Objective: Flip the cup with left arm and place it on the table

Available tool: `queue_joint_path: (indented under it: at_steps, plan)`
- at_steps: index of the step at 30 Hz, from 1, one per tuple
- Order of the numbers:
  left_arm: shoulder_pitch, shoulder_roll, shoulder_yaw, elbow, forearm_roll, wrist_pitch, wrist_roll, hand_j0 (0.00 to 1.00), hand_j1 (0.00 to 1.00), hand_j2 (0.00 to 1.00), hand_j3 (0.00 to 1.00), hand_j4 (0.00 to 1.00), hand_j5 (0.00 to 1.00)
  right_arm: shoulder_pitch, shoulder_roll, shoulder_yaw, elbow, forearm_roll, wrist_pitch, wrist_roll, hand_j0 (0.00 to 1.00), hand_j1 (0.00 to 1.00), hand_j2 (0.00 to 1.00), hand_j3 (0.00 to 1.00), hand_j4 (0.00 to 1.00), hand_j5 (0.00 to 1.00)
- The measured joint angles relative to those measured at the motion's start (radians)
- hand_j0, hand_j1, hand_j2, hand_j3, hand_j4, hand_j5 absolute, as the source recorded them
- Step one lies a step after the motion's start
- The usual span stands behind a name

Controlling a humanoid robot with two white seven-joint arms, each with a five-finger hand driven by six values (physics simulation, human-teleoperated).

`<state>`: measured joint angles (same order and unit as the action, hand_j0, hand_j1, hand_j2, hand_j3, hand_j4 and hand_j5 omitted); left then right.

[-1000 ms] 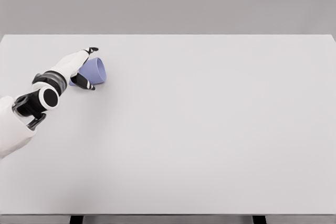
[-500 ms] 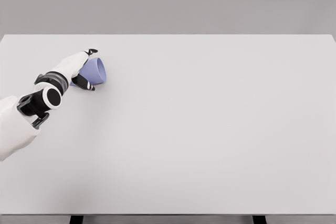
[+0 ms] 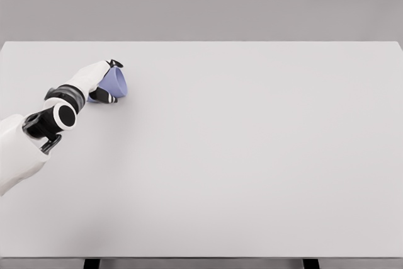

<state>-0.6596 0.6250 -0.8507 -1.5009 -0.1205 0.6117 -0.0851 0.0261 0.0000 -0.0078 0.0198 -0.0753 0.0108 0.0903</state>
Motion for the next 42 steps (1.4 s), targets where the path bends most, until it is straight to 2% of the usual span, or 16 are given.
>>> queue_joint_path:
  at_steps: [8, 24, 33, 42]
  plan:
    - [-0.003, -0.009, 0.019, -0.004, 0.023, 0.0, 0.001, 0.81, 0.81, 0.81, 0.81, 0.81, 0.81, 0.0, 0.0, 0.0, 0.0, 0.0, 0.0, 0.0, 1.0, 1.0, 1.0, 1.0, 1.0, 1.0]
    - [0.011, -0.011, 0.181, -0.033, 0.229, -0.036, 0.009, 0.82, 0.82, 0.82, 0.82, 0.82, 0.82, 0.0, 0.0, 0.0, 0.0, 0.0, 0.0, 0.0, 1.0, 1.0, 1.0, 1.0, 1.0, 1.0]
    - [0.038, -0.012, 0.259, -0.029, 0.301, -0.106, 0.01, 0.82, 0.82, 0.82, 0.82, 0.82, 0.82, 0.0, 0.0, 0.0, 0.0, 0.0, 0.0, 0.0, 1.0, 1.0, 1.0, 1.0, 1.0, 1.0]
    - [0.074, -0.035, 0.317, -0.017, 0.327, -0.153, 0.01, 0.83, 0.83, 0.83, 0.83, 0.83, 0.83, 0.0, 0.0, 0.0, 0.0, 0.0, 0.0, 0.0, 1.0, 1.0, 1.0, 1.0, 1.0, 1.0]
